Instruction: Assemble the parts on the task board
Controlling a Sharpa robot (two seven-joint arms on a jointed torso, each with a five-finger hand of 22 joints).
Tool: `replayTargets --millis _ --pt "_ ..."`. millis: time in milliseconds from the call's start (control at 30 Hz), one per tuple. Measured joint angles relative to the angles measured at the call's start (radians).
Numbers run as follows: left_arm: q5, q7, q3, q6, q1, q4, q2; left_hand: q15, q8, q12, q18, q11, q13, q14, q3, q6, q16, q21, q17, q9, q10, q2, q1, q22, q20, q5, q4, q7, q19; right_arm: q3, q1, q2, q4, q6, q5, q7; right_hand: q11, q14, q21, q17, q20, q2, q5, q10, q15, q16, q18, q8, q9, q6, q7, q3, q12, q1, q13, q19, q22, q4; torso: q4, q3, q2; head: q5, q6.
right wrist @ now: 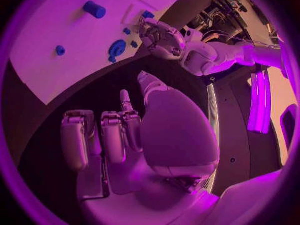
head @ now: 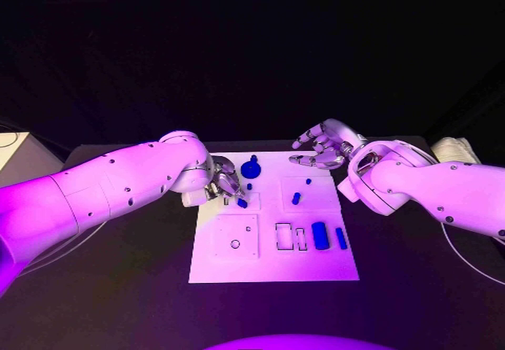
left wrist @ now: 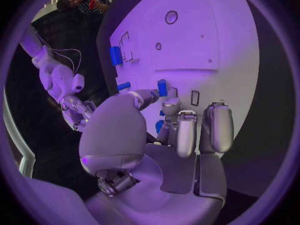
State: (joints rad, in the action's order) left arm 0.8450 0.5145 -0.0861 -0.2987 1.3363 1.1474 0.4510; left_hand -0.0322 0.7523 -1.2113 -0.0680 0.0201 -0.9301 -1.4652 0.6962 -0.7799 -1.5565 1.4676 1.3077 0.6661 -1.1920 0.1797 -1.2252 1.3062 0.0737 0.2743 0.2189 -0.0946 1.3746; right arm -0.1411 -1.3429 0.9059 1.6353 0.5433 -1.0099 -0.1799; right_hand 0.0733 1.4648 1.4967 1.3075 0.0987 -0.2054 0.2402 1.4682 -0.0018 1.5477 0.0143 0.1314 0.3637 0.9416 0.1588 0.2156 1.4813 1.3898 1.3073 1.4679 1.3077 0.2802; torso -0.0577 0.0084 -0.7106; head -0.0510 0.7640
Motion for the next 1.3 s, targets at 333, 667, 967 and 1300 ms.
replayTargets --millis 333,667,967,1300 --pt "-0.007 -0.004 0.004 0.058 0.0 0.029 0.028 -0.013 0.002 -0.026 0.0 -0.018 -0.051 -0.002 -0.014 -0.048 -0.011 0.019 0.0 0.068 -0.062 0.028 0.062 0.002 -0.015 0.215 -0.015 0.013 0.039 0.0 0.0 0.003 0.0 0.0 0.0 0.0 0.0 0.0 0.0 0.0 0.0 0.0 0.0 0.0 0.0 0.0 0.0 0.0 0.0 0.0 0.0 0.0 0.0 0.0 0.0 0.0 0.0 0.0 -0.0012 0.0007 0.002 0.003 0.001" --pt "0.025 -0.014 0.006 0.129 0.0 0.054 0.042 -0.022 0.002 -0.035 0.016 -0.027 -0.072 -0.003 -0.021 -0.067 -0.011 0.03 0.0 0.068 -0.085 0.039 0.074 0.002 -0.023 0.264 -0.022 0.017 0.055 0.0 0.0 0.007 0.0 0.0 0.0 0.0 0.0 0.0 0.0 0.0 0.0 0.0 0.0 0.0 0.0 0.0 0.0 0.004 0.0 0.0 0.0 0.0 0.0 0.0 0.0 0.0 0.0 0.0 -0.0006 0.0011 0.002 0.008 0.0" --pt "0.09 -0.018 0.001 0.148 0.0 0.064 0.041 -0.025 0.002 -0.035 0.016 -0.029 -0.072 0.0 -0.023 -0.068 -0.011 0.03 0.0 0.069 -0.086 0.042 0.076 0.002 -0.024 0.267 -0.024 0.018 0.055 0.0 0.0 0.007 -0.001 -0.001 0.0 0.0 0.0 0.0 0.0 0.0 0.0 0.0 0.0 0.0 0.0 0.0 0.0 0.004 0.0 0.0 0.0 0.0 0.0 0.0 0.0 0.0 0.0 0.0 -0.0012 0.0009 0.0 0.011 0.002" --pt "0.154 -0.029 0.0 0.126 -0.001 0.063 0.037 -0.025 -0.004 -0.029 0.016 -0.029 -0.054 0.0 -0.023 -0.068 -0.011 0.03 0.0 0.073 -0.086 0.046 0.08 0.002 -0.024 0.267 -0.024 0.018 0.055 0.0 0.001 0.006 -0.001 -0.001 0.0 0.0 0.0 0.0 0.0 0.0 0.0 0.0 0.0 0.0 0.0 0.0 0.0 0.004 0.0 0.0 0.0 0.0 0.0 0.0 0.0 0.0 0.0 0.0 0.0007 0.0008 -0.001 0.015 0.005"
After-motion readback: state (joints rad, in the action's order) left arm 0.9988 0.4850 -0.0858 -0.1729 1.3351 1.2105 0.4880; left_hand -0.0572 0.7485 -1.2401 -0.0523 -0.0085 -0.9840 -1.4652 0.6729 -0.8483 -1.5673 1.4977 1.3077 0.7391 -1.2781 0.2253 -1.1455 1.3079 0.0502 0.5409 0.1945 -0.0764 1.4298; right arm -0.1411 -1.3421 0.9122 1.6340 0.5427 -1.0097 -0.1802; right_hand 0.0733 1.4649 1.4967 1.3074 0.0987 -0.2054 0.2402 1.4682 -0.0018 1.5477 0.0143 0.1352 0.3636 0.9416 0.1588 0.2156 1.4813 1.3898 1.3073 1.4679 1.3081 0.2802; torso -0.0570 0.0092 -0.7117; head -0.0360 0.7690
